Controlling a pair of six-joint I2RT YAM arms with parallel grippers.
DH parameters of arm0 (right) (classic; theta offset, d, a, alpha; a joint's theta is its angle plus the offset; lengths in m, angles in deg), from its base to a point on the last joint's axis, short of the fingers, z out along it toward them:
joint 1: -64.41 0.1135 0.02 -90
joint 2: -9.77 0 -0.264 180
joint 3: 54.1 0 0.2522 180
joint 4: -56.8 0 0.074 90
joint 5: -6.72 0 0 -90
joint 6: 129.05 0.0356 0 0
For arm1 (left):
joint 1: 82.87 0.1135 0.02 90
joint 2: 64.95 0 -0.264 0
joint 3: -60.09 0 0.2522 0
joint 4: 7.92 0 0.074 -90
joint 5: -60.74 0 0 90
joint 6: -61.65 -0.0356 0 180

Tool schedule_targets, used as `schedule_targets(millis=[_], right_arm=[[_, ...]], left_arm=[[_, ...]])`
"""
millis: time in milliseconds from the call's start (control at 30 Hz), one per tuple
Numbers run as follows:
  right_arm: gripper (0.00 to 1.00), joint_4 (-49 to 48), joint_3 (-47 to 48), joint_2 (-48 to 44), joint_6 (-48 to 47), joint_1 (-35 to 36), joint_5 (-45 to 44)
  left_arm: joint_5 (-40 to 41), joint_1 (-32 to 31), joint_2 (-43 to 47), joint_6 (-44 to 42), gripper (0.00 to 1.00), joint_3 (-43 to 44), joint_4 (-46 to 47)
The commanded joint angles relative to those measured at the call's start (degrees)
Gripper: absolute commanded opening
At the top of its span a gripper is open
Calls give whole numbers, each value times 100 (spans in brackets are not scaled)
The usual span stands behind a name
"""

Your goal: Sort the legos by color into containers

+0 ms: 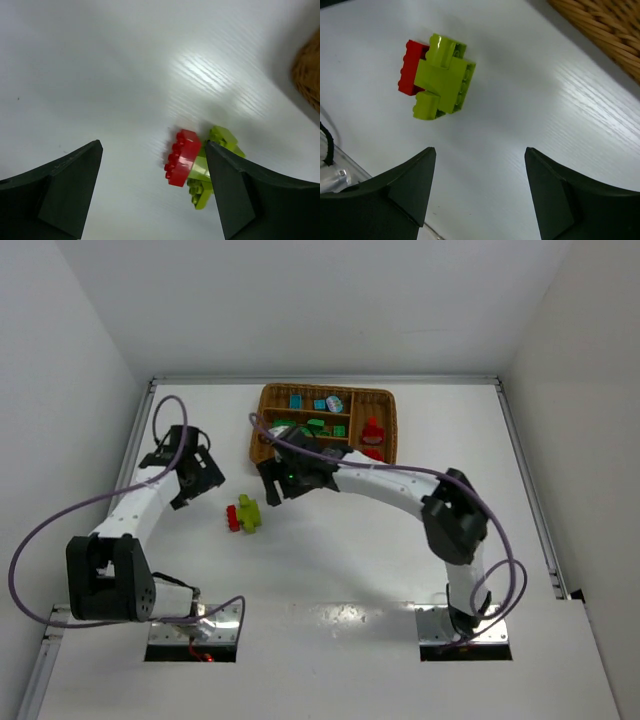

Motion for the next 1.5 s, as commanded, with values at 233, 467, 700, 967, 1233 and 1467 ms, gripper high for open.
schedule_targets(millis=[233, 467, 700, 967, 1233, 1467], right_arm=[[75, -101, 1536, 1388, 347, 338, 418], [76, -22, 2082, 2119, 294, 338, 734], [76, -224, 2047, 2444, 409, 338, 867], [69, -356, 783, 1733, 724, 154, 155], [67, -488, -896, 529, 664, -127, -214], [67, -155, -1345, -210, 540, -128, -575]], left_arm=[[-1867, 1838, 364, 360, 89, -815, 643], [-2333, 2191, 365, 167, 89, -816, 758], [-2387, 2191, 365, 61, 88, -816, 811], [-2686, 1937, 190, -272, 86, -808, 925], [-2940, 1479, -355, -703, 86, -368, 873], [-3107, 593, -584, -887, 85, -315, 820]])
